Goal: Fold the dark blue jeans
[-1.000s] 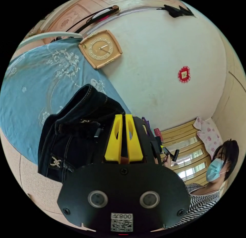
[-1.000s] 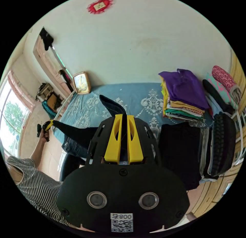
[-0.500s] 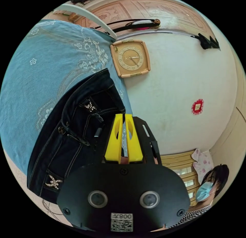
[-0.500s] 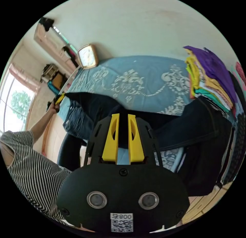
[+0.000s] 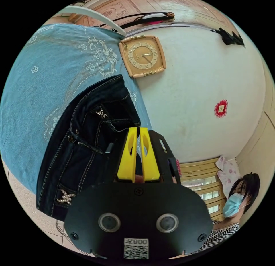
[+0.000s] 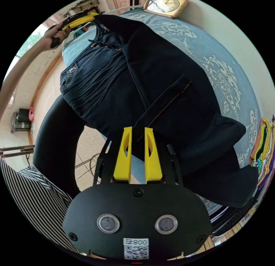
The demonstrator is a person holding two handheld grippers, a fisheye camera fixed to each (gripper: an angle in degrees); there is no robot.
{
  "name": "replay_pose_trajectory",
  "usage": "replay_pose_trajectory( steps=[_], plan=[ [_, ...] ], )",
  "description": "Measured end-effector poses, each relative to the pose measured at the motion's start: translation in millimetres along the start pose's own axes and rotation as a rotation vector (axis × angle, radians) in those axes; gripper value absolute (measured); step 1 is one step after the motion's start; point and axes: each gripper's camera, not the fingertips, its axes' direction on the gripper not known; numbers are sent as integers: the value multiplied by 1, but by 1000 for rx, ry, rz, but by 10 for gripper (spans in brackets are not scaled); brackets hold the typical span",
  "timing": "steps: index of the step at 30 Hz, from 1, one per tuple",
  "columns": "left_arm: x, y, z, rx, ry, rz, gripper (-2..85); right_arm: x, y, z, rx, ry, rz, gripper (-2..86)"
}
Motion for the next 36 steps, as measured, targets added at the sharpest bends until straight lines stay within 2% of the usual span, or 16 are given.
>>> replay_pose_trajectory(
  steps=[3, 7, 9, 12, 14, 16, 18, 24, 27, 30, 32, 36],
  plan=[
    [2, -2, -5, -8, 8, 4, 17, 20, 8, -10, 44, -89, 45, 41],
    [12, -7, -16, -14, 34, 39, 17, 72, 42, -59, 199, -224, 163, 26],
    [23, -12, -24, -6, 62, 72, 17, 108, 67, -88, 322, -323, 247, 23],
    [36, -26, -28, 15, 61, 107, 17, 182, 120, -135, 603, -484, 433, 18],
    [42, -40, -23, 23, 39, 109, 17, 244, 164, -164, 871, -567, 591, 14],
    [46, -58, -12, 33, 11, 87, 17, 286, 186, -184, 1012, -528, 706, 13],
    [54, -83, 11, 38, -46, 74, 19, 324, 191, -199, 1074, -458, 808, 14],
    [40, -112, 52, 97, -371, -90, 23, 417, 166, -191, 957, -305, 1177, 19],
    [28, -101, 52, 68, -391, -11, 21, 431, 158, -154, 896, -357, 1227, 22],
    [13, -85, 27, 78, -280, 35, 23, 432, 151, -122, 847, -372, 1217, 26],
    [8, -76, 13, 30, -271, 62, 29, 424, 140, -105, 842, -387, 1168, 30],
    [4, -33, -28, -73, -407, 132, 57, 383, 91, -84, 712, -401, 931, 39]
  ],
)
